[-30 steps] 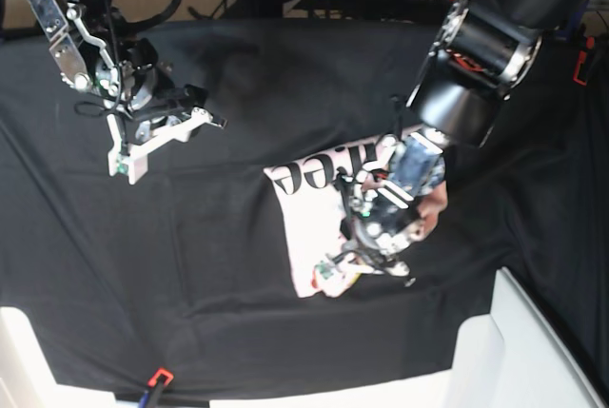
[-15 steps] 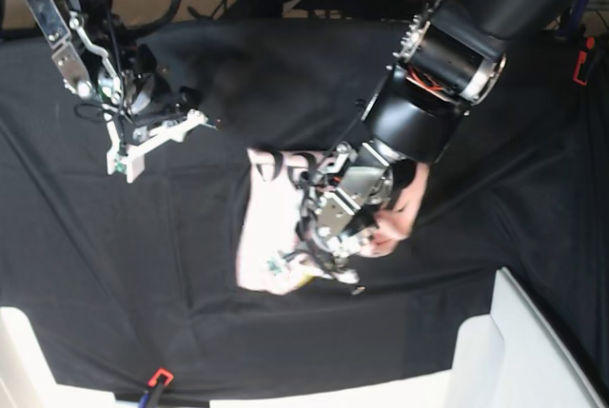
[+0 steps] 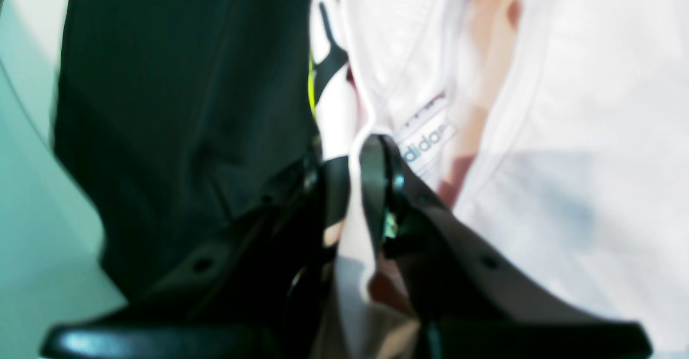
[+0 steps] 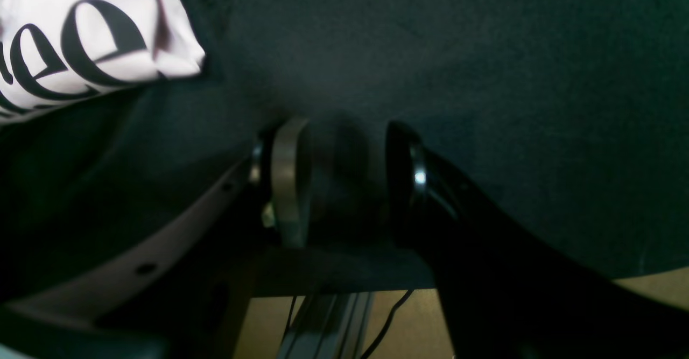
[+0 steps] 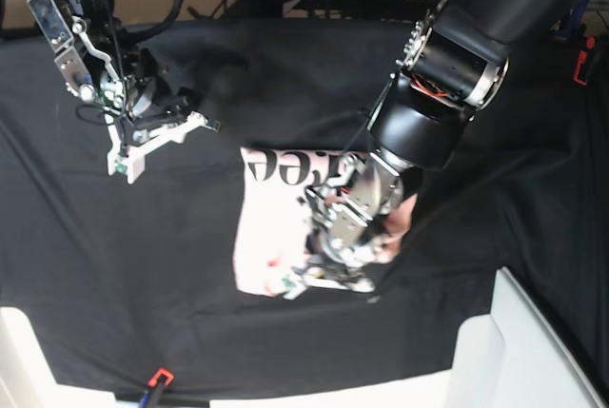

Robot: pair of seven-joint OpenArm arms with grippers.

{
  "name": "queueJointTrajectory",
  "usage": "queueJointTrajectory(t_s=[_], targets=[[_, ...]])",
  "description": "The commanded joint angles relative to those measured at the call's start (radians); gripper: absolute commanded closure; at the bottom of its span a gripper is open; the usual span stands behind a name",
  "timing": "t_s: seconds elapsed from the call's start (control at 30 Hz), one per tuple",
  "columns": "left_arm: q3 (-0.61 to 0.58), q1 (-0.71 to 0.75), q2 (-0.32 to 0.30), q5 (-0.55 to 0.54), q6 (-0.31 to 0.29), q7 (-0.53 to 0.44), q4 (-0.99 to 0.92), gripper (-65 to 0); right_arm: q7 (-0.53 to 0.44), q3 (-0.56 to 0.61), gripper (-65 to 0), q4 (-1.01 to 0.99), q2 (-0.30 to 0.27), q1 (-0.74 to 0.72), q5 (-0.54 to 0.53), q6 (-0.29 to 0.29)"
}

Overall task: Fold the T-shirt properly
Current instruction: 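Drag the folded shirt with the left gripper toward the cloth's middle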

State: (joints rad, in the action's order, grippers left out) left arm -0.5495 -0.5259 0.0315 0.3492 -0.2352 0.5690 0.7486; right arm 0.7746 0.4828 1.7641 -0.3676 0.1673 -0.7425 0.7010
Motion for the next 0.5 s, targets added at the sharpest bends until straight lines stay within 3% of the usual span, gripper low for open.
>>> queueJointTrajectory(t_s=[0.0,0.1,0.47], targets=[[0.027,-0.023,0.002,0.012,0.013,-0.002,0.021,0.0,-0.014,-0.003,-21.2,0.016,-0.008,-0.018,0.001,-0.003],[0.075,-0.004,-0.002,0.014,0.013,0.001,0.032,0.0,-0.014,-0.002,-21.2,0.016,-0.008,-0.021,0.001,-0.003],[0.073,-0.009,0.0,0.017,0.013,-0.007,0.084,0.0,-0.013,0.023,-21.2,0.02,-0.006,-0.018,0.001,-0.003]])
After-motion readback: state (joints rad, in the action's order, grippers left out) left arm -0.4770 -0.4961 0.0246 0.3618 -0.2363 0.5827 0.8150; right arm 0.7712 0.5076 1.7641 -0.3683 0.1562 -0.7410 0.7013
